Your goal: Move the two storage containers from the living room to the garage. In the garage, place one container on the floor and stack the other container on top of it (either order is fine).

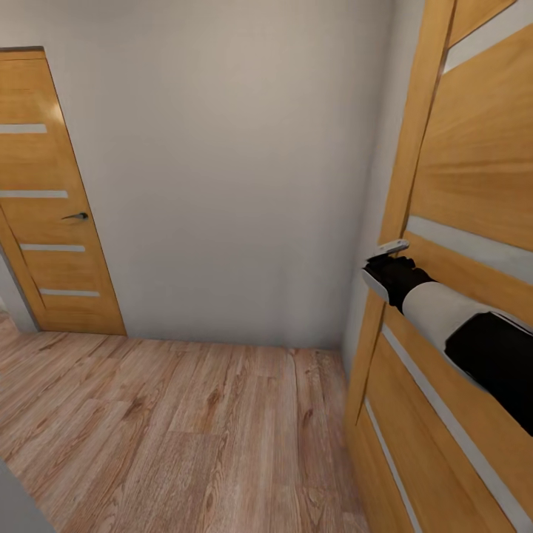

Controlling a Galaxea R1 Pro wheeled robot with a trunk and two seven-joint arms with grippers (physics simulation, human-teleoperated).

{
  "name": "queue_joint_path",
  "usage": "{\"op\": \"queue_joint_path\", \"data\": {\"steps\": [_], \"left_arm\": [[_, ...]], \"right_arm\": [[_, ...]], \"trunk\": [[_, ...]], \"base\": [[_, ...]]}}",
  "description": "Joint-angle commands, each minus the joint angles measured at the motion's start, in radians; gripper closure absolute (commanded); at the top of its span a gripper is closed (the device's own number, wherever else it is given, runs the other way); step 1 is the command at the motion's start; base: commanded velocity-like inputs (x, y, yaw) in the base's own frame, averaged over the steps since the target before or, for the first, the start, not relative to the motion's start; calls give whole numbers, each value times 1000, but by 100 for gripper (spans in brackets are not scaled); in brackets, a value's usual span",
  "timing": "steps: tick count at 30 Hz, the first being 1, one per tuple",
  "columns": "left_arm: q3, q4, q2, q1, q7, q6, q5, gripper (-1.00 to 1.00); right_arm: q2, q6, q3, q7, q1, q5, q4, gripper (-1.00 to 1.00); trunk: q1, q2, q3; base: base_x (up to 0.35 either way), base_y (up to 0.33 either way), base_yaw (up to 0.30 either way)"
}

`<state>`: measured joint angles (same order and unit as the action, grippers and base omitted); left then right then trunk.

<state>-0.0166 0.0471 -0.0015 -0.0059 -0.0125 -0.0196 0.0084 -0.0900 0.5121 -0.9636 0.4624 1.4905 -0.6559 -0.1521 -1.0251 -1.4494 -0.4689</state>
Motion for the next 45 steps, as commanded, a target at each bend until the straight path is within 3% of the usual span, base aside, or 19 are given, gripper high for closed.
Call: {"op": "queue_joint_path", "data": {"steps": [1, 19, 31, 39, 45], "left_arm": [[-2, 0, 0, 0, -1, -2, 1, -100], [-2, 0, 0, 0, -1, -2, 2, -100], [-2, 0, 0, 0, -1, -2, 2, -100], [-2, 0, 0, 0, -1, -2, 1, -100], [-2, 0, 0, 0, -1, -2, 1, -100]], "right_arm": [[-4, 13, -7, 8, 1, 2, 2, -100], [-54, 13, -6, 7, 1, 1, 0, -100], [-59, 13, -6, 7, 1, 1, -1, -100], [-84, 13, -5, 6, 1, -1, -7, -100], [-76, 14, -3, 6, 1, 0, -14, -100]], "trunk": [[0, -1, -1], [0, -1, -1], [0, -1, -1], [0, -1, -1], [0, -1, -1]], "base": [[0, 0, 0], [0, 0, 0], [0, 0, 0], [0, 0, 0], [0, 0, 0]]}}
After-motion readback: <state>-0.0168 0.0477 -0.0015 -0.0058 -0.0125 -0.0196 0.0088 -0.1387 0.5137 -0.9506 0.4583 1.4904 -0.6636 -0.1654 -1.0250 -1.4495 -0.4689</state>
